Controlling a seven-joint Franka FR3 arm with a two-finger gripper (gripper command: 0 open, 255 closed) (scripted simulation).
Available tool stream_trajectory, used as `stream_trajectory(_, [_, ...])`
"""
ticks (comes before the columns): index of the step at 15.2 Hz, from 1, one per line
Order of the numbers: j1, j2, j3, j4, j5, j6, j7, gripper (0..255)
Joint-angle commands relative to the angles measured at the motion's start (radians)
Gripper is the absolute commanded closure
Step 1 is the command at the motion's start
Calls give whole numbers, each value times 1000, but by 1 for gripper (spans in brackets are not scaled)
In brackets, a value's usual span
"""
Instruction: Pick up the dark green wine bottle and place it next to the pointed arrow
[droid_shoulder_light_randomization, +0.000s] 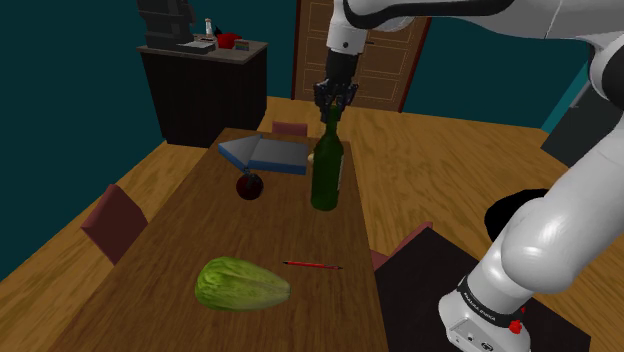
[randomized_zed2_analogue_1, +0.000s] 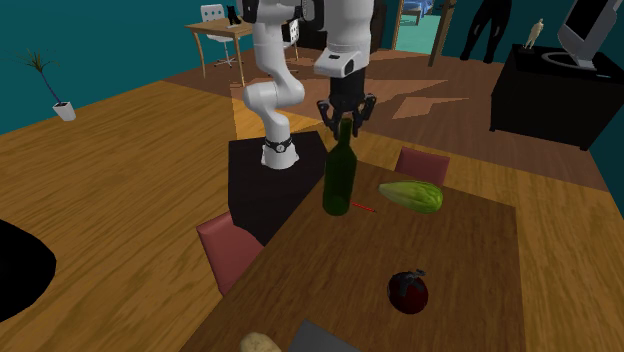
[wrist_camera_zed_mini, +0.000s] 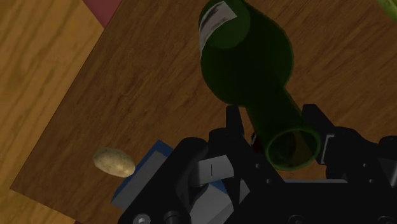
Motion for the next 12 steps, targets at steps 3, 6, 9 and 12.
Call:
stream_trajectory(3, [-29, 114, -32, 130, -13, -20, -58, 255])
stream_trajectory(6, [-51, 214, -53, 256, -18, -48, -98, 255])
stream_trajectory(9, [-73, 324, -70, 405, -21, -89, -136, 255])
stream_trajectory(12, [-95, 452, -84, 589, -22, -147, -170, 255])
